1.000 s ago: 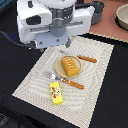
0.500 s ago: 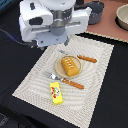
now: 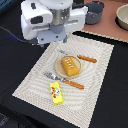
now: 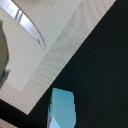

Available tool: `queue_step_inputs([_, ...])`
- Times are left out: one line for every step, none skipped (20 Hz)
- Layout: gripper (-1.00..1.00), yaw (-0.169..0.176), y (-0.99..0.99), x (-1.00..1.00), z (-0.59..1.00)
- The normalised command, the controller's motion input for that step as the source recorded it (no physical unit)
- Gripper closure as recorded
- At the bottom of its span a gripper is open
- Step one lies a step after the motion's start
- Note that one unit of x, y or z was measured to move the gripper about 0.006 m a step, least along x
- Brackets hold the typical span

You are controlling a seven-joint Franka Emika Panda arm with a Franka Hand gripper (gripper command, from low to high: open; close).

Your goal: Place the bread, butter, and milk from the table onto the serving area.

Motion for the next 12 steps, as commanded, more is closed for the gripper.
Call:
queue_step_inputs([-1.00, 0.025, 0.47, -0.79, -0.27])
queue_step_inputs([-1.00, 0.024, 0.47, -0.79, -0.27])
queue_step_inputs([-1.00, 0.024, 0.46, -0.79, -0.26])
queue_step_inputs([-1.00, 0.025, 0.46, -0.79, -0.27])
queue_step_inputs([-1.00, 0.025, 0.47, -0.80, -0.27])
queue_step_inputs([-1.00, 0.025, 0.46, -0.80, -0.27])
queue_step_inputs([-1.00, 0.025, 0.46, -0.81, -0.28])
queue_step_inputs([-1.00, 0.026, 0.46, -0.81, -0.28])
queue_step_inputs([-1.00, 0.028, 0.45, -0.81, -0.28])
queue_step_inputs([-1.00, 0.028, 0.45, -0.81, -0.29])
queue_step_inputs([-1.00, 0.029, 0.45, -0.81, -0.28])
queue_step_inputs([-1.00, 0.030, 0.45, -0.81, -0.27])
